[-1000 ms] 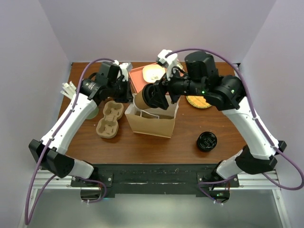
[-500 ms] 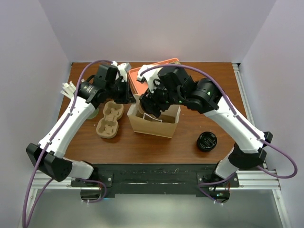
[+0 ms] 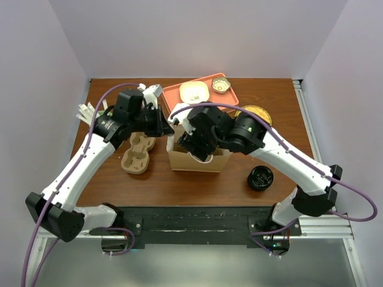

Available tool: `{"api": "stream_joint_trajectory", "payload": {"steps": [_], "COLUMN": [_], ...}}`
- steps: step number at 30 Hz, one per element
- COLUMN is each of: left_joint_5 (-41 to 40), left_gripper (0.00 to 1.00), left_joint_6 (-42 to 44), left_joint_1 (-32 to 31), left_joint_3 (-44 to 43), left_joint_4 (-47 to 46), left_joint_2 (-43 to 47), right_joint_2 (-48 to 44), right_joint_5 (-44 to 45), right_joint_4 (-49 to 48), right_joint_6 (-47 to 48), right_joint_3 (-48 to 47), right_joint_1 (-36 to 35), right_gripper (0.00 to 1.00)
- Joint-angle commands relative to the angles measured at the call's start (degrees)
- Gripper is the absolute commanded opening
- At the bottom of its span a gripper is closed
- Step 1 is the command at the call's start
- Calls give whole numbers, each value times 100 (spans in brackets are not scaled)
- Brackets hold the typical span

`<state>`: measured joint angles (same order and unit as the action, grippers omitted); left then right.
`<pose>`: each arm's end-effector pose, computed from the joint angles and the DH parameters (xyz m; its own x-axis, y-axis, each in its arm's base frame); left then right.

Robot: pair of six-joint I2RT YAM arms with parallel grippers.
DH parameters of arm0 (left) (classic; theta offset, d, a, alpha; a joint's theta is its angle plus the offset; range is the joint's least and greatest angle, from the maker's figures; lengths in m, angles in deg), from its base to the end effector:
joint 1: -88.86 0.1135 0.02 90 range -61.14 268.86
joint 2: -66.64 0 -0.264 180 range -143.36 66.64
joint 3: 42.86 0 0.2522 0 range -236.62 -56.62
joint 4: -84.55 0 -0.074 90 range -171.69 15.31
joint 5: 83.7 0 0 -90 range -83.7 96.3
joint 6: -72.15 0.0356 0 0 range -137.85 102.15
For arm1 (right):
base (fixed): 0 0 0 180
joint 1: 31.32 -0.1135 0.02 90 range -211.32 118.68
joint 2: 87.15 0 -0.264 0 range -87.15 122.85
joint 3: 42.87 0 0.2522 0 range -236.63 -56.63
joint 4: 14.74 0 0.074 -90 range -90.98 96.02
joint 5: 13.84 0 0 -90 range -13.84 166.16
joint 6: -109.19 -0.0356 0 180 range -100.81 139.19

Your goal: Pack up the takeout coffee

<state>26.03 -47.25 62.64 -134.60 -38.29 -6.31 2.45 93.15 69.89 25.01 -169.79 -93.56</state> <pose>0.2330 -0.1281 0.3804 -0.8059 -0.1182 -0.5802 0.2958 0.7684 -0.5674 0.1452 0.2535 0.4510 -0.2641 -0.7100 -0.6528 -0.7848 0.5516 -0.2824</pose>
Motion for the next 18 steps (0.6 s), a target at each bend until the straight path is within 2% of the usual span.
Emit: {"api": "stream_joint_trajectory", "payload": {"steps": [1,9,18], "left_joint_5": [514,936,822], "left_gripper": [0,0,0], "left_joint_6": [-92,233,498], "left_joint_1": [29,-15,-15], "left_joint_3": [642,2022,2094], "left_joint_4": [-1138,-1949,-2037], "left_joint_2": [675,1634,1740], "right_joint_2": [-118,-83,-399], "right_joint_5": [76,111,-820], "right_joint_4": [-861,-1461,-2262], "right_joint_6": [59,507,1324], "right_joint_3": [566,1305,2026], "right_joint_1": [-25,-25,-8], "right_gripper": [41,41,43]}}
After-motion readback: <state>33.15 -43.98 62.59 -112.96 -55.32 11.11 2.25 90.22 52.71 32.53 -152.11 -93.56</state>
